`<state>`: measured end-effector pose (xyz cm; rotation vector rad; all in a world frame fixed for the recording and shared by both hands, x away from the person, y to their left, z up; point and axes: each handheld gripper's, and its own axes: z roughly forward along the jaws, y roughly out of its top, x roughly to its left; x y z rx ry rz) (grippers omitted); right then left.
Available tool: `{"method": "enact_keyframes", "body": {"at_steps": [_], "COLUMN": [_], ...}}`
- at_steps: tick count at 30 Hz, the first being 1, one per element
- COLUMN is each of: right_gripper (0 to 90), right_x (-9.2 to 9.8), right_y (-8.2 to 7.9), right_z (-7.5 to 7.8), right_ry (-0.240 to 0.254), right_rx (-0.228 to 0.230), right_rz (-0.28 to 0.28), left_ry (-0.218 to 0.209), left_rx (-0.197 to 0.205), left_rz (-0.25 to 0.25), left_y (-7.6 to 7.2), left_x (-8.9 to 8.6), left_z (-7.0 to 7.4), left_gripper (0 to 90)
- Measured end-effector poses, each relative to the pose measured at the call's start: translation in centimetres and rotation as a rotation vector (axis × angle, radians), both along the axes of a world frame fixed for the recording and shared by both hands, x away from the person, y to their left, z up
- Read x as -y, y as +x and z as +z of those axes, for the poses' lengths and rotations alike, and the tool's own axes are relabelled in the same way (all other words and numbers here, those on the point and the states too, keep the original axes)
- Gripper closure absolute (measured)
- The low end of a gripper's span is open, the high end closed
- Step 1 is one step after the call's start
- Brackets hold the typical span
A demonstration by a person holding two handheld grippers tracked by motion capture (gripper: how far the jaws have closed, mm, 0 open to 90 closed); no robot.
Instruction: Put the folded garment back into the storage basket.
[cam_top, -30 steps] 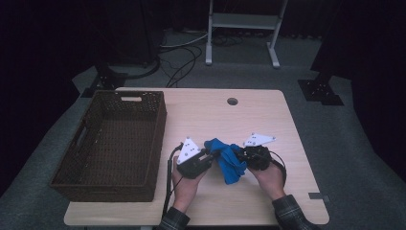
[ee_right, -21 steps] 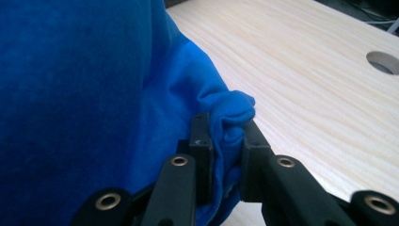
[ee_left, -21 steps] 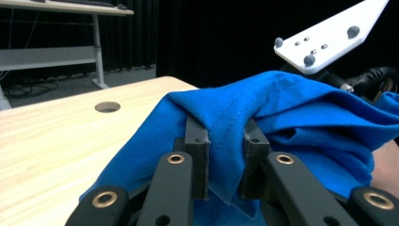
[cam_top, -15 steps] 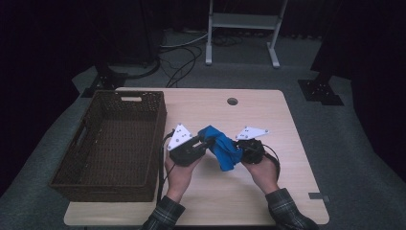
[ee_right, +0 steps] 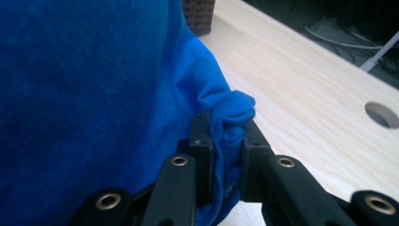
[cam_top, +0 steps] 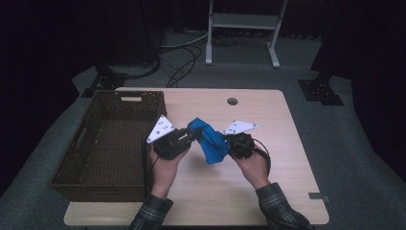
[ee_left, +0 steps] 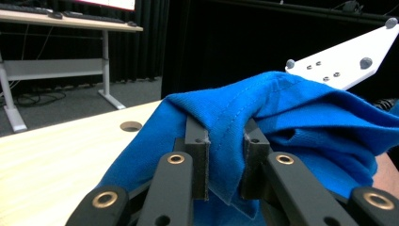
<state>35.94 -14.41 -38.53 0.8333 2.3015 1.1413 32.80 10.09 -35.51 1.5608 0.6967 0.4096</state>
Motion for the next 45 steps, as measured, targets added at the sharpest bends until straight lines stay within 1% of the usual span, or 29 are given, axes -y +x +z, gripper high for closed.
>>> {"method": "enact_keyframes", "body": {"at_steps": [1,5,7,8,10,12,14,17,19,20,21,22,23,24,25,29,30,34,35,37,38,40,41,43,45], "right_gripper": [79.0,79.0,79.0,79.0,79.0,79.0,79.0,79.0,79.0,79.0,79.0,79.0,79.0,79.0,79.0,79.0,79.0,78.9,79.0,79.0,79.0,79.0,79.0,78.9,79.0], "right_x": [0.0,-0.9,-1.8,-1.8,-2.4,-3.4,-3.7,-4.8,-5.3,-5.3,-5.8,-6.0,-6.3,-6.5,-6.8,-7.5,-8.1,-8.9,-9.4,-9.8,-9.8,-10.6,-10.6,-11.5,-11.8], "right_y": [0.0,0.2,0.4,0.4,0.5,0.7,0.8,1.1,1.3,1.3,1.4,1.5,1.6,1.7,1.8,2.0,2.1,2.3,2.5,2.6,2.6,2.8,2.8,3.0,3.1], "right_z": [0.0,1.0,1.8,1.8,2.2,2.7,2.9,3.3,3.5,3.5,3.7,3.9,4.0,4.0,4.1,4.2,4.3,4.3,4.4,4.5,4.5,4.7,4.7,4.7,4.7], "right_ry": [0.000,0.004,0.008,0.008,0.006,0.007,0.006,0.003,0.006,0.006,0.007,0.007,0.008,0.011,0.012,0.017,0.019,0.021,0.022,0.023,0.023,0.028,0.028,0.029,0.028], "right_rx": [0.000,0.019,0.034,0.034,0.044,0.053,0.056,0.065,0.069,0.069,0.075,0.077,0.081,0.081,0.084,0.089,0.089,0.090,0.091,0.092,0.092,0.092,0.092,0.091,0.092], "right_rz": [0.000,0.008,0.017,0.017,0.026,0.034,0.036,0.046,0.049,0.049,0.053,0.056,0.059,0.059,0.063,0.073,0.079,0.088,0.093,0.098,0.098,0.104,0.104,0.113,0.117], "left_ry": [0.000,-0.012,-0.027,-0.027,-0.025,-0.032,-0.032,-0.026,-0.033,-0.033,-0.037,-0.037,-0.037,-0.039,-0.039,-0.022,-0.015,-0.013,-0.013,-0.011,-0.011,-0.006,-0.006,-0.002,-0.002], "left_rx": [0.000,0.014,0.022,0.022,0.030,0.032,0.034,0.034,0.032,0.032,0.032,0.033,0.033,0.034,0.034,0.038,0.041,0.042,0.043,0.044,0.044,0.043,0.044,0.046,0.044], "left_rz": [0.000,0.016,0.030,0.030,0.041,0.053,0.059,0.074,0.084,0.084,0.089,0.101,0.101,0.113,0.113,0.133,0.140,0.154,0.164,0.175,0.175,0.187,0.192,0.203,0.212], "left_y": [0.0,0.0,-0.1,-0.1,-0.2,-0.2,-0.2,-0.2,-0.1,-0.1,-0.1,-0.1,-0.1,-0.2,-0.2,-0.2,-0.3,-0.3,-0.4,-0.4,-0.4,-0.5,-0.5,-0.6,-0.6], "left_x": [0.0,-1.2,-2.2,-2.2,-2.8,-3.4,-4.0,-4.9,-5.7,-5.7,-6.0,-6.6,-6.6,-7.2,-7.2,-8.0,-8.5,-9.2,-9.8,-10.3,-10.3,-10.9,-11.1,-11.7,-12.3], "left_z": [0.0,0.8,1.4,1.4,1.7,2.0,2.2,2.3,2.4,2.4,2.4,2.5,2.5,2.6,2.6,2.7,2.8,2.9,2.9,2.9,2.9,2.9,2.9,3.0,2.9], "left_gripper": [78.2,78.2,78.2,78.2,78.2,78.2,78.2,78.1,78.2,78.2,78.2,78.2,78.2,78.2,78.2,78.2,78.2,78.2,78.2,78.2,78.2,78.2,78.2,78.2,78.2]}}
